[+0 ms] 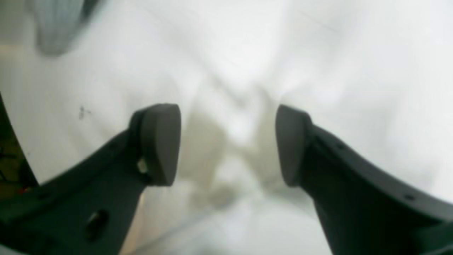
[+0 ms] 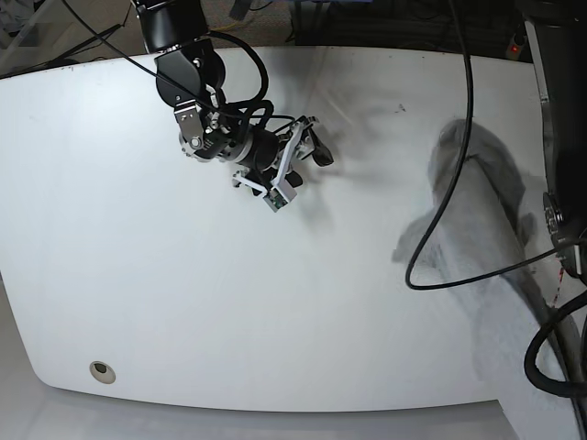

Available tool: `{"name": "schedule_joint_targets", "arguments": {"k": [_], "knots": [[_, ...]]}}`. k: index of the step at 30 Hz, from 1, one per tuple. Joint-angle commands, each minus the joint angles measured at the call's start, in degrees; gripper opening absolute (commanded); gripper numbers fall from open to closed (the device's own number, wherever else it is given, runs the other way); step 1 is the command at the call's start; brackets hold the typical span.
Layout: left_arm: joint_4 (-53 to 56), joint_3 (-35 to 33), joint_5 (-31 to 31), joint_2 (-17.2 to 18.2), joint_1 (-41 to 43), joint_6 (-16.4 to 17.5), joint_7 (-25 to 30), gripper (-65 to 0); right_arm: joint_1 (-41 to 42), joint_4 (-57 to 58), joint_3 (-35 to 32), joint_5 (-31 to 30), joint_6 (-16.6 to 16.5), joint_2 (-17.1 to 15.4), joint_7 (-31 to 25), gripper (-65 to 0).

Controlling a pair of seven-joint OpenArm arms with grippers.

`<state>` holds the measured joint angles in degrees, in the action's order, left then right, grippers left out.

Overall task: Fold the T-shirt properly
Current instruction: 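Lift the grasped shirt with the left gripper and drag it aside, then release the shirt and regrasp its bunched fabric with the left gripper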

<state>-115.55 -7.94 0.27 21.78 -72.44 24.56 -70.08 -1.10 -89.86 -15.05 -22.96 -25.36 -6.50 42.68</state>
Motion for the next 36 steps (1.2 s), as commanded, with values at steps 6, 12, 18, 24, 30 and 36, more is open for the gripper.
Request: {"name": "schedule_joint_targets", "arguments": {"k": [6,12,18,24,30,36], "knots": [[0.1,-0.7,1.0,-5.9,-2.6,-0.4,-5.8,-65.0,0.8,-1.2,0.1,-1.0,-0.3,0.3,-1.0,-24.9],[0.1,0.1,1.1,-4.2,-2.6,-0.4,-7.7,-65.0,0.7,-1.2,0.1,-1.0,-0.3,0.3,-1.0,-24.9],[0.0,6.1,0.7,2.7,-2.0,0.7,-7.7,-65.0,0.6,-1.2,-0.1,-1.0,-0.3,0.4,-1.0,-24.6],[0.0,14.7,1.0,8.8,7.3,7.8,-7.6,-65.0,1.0,0.2,-2.4,-0.6,-0.3,2.2,-1.0,-24.1],[0.0,21.4,0.9,13.3,15.2,11.7,-7.6,-65.0,3.7,4.9,-5.5,-0.6,-0.1,4.3,-1.0,-24.6],[0.0,26.1,1.1,15.3,20.3,15.2,-7.6,-65.0,6.8,11.5,-8.1,-0.6,0.0,7.2,-1.2,-24.7]]}}
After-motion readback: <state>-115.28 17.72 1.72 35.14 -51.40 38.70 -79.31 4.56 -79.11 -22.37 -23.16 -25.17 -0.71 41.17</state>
